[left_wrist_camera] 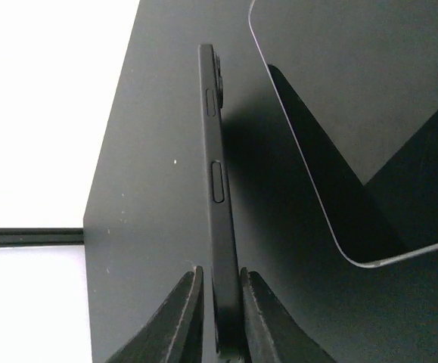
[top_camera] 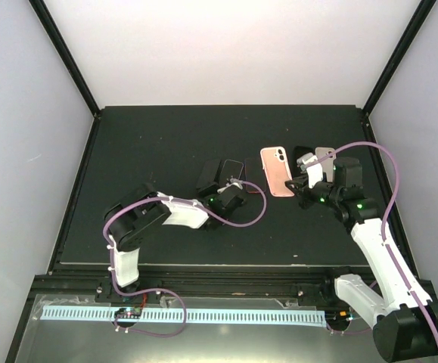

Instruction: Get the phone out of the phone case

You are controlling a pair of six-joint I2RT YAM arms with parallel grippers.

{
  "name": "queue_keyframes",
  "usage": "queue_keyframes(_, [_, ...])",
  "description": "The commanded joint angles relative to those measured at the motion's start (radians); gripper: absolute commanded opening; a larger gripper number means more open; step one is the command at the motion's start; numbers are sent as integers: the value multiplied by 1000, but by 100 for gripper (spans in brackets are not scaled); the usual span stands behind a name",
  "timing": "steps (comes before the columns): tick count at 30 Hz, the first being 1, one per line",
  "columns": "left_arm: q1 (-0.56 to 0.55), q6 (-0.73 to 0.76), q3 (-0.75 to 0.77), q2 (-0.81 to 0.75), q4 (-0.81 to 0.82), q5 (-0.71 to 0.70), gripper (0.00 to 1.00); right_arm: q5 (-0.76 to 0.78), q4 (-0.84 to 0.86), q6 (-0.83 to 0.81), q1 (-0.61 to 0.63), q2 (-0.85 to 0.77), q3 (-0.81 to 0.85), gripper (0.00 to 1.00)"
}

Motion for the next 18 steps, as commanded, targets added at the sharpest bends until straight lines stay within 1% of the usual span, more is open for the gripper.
queue_keyframes(1, [14, -18, 41, 27, -90, 6, 19, 19, 29, 2, 0, -7, -6, 1])
queue_keyframes(4, [15, -44, 42, 21, -108, -4, 24, 32, 33, 4, 0, -3, -10, 1])
queue_keyframes(11, [15, -90, 33, -19, -134, 10, 40, 31, 31, 4, -1, 13, -5, 1])
queue_keyframes(14, [15, -121, 41, -30, -163, 7, 42, 37, 25, 1, -1, 11, -2, 1])
queue_keyframes(17, [15, -154, 40, -52, -194, 24, 54, 56, 24, 0, 0, 6, -3, 1])
queue_keyframes(18, [15, -161, 38, -59, -197, 29, 60, 60, 24, 1, 0, 6, -3, 1])
